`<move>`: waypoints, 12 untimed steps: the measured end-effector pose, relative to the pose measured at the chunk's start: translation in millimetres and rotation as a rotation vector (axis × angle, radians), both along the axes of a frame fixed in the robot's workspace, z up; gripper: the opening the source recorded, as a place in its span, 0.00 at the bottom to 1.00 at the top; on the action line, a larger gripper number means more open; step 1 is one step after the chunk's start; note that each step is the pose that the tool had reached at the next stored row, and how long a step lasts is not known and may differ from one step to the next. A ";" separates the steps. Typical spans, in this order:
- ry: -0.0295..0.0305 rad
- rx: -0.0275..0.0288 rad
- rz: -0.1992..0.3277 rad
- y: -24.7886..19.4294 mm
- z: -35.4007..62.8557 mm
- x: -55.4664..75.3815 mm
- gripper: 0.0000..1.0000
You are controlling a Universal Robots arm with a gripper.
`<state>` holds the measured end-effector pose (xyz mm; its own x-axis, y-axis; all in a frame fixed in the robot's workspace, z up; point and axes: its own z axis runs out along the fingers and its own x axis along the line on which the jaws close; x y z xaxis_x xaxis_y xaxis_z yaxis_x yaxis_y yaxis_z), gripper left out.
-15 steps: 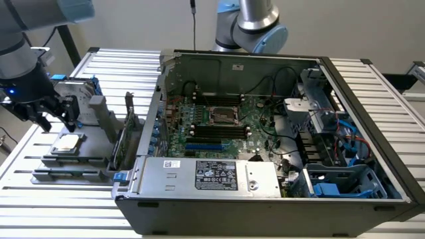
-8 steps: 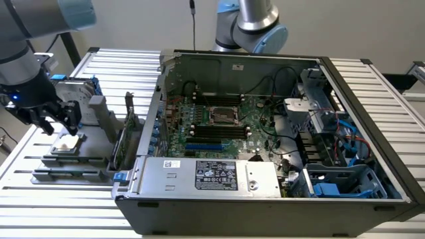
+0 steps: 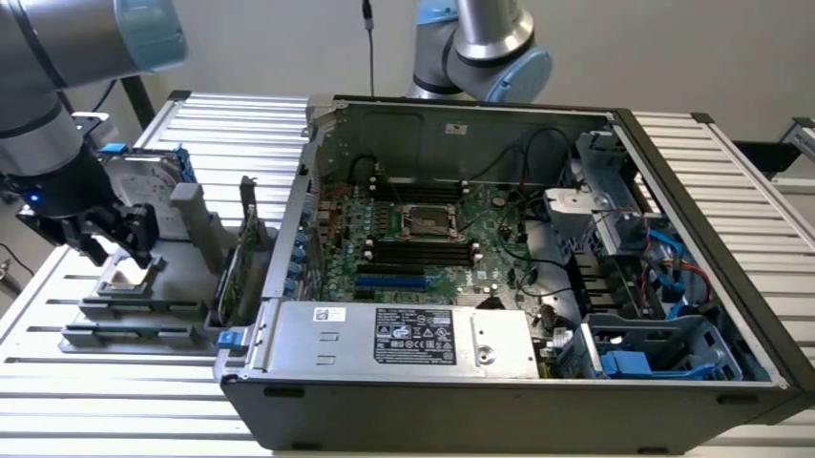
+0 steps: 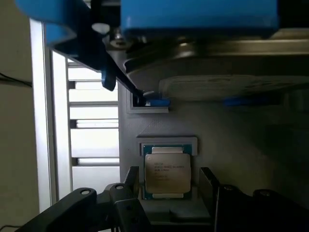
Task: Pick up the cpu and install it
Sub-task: 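Pick up the cpu and move it towards the insertion slot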
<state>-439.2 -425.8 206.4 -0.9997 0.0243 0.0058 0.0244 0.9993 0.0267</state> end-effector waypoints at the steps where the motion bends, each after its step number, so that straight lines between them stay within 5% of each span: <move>1: 0.0011 0.0011 0.000 -0.3 -1.0 0.2 0.62; 8: 0.0168 0.0172 0.000 -2.0 -5.7 4.8 0.62; 12: 0.0226 0.0178 0.000 -3.1 -7.3 4.9 0.62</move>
